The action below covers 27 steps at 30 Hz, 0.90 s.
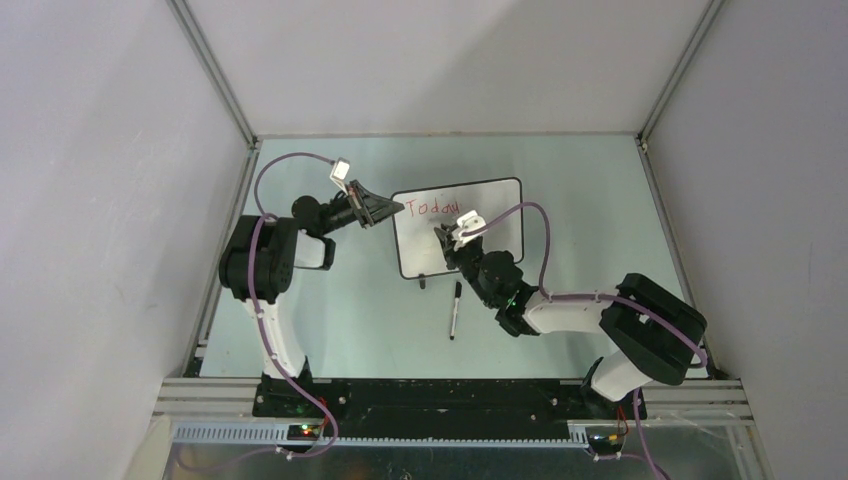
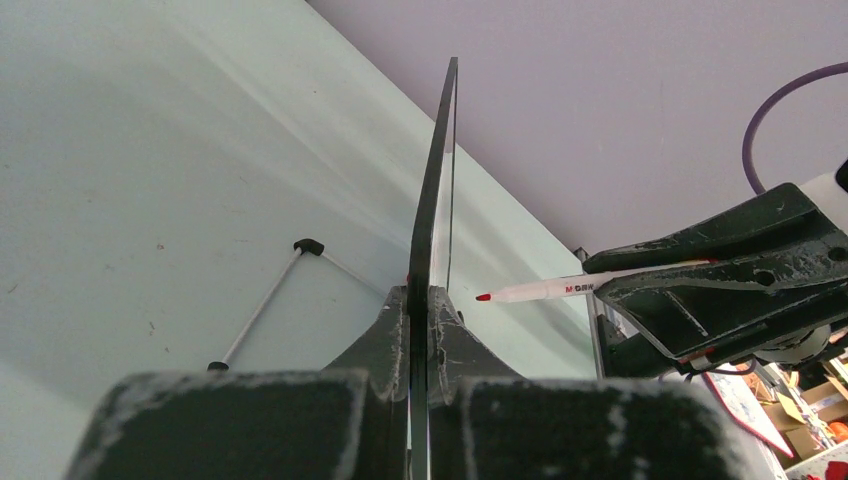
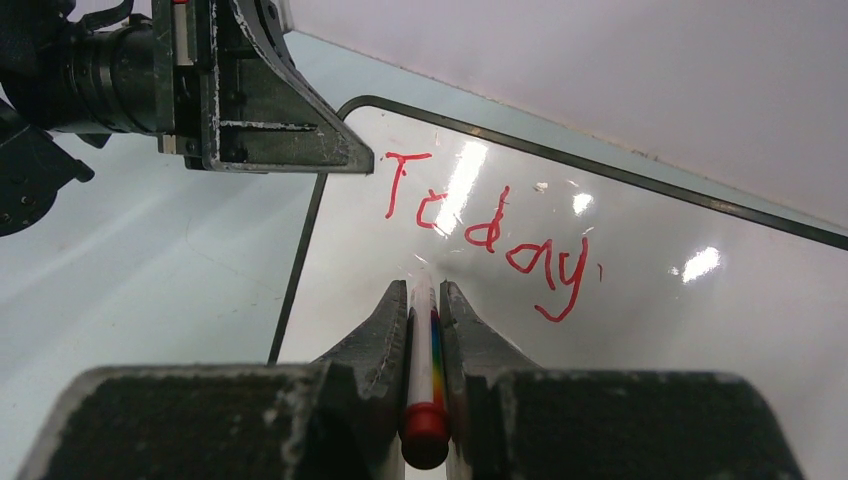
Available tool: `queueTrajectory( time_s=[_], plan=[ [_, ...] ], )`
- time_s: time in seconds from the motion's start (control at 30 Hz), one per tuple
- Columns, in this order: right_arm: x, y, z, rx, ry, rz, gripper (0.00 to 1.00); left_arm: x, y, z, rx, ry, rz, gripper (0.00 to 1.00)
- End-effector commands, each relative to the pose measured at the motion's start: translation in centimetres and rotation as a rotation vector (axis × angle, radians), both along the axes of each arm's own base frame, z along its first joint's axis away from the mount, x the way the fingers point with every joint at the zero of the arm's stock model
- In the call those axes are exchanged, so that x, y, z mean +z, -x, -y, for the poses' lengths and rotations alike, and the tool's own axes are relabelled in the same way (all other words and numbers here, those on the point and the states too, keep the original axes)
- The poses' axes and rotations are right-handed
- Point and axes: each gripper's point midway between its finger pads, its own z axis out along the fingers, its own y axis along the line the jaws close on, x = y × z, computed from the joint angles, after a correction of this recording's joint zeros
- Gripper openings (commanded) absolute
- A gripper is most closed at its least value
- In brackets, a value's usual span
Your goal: Write a sentence on the whiteboard
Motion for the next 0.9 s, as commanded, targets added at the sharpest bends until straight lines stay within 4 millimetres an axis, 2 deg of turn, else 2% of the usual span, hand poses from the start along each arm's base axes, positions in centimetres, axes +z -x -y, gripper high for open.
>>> queueTrajectory(
  time_s=[0.0, 0.87],
  plan=[
    [2.2, -0.7, -0.5, -0.003, -0.056, 0.044, 0.00, 1.2, 0.0, 0.0, -0.013, -0.009, 0.100, 0.00],
    [1.2, -1.8, -1.0, -0.024, -0.013, 0.020, 0.00, 1.1, -0.1, 0.0, -0.014, -0.008, 0.097, 0.00]
  ],
)
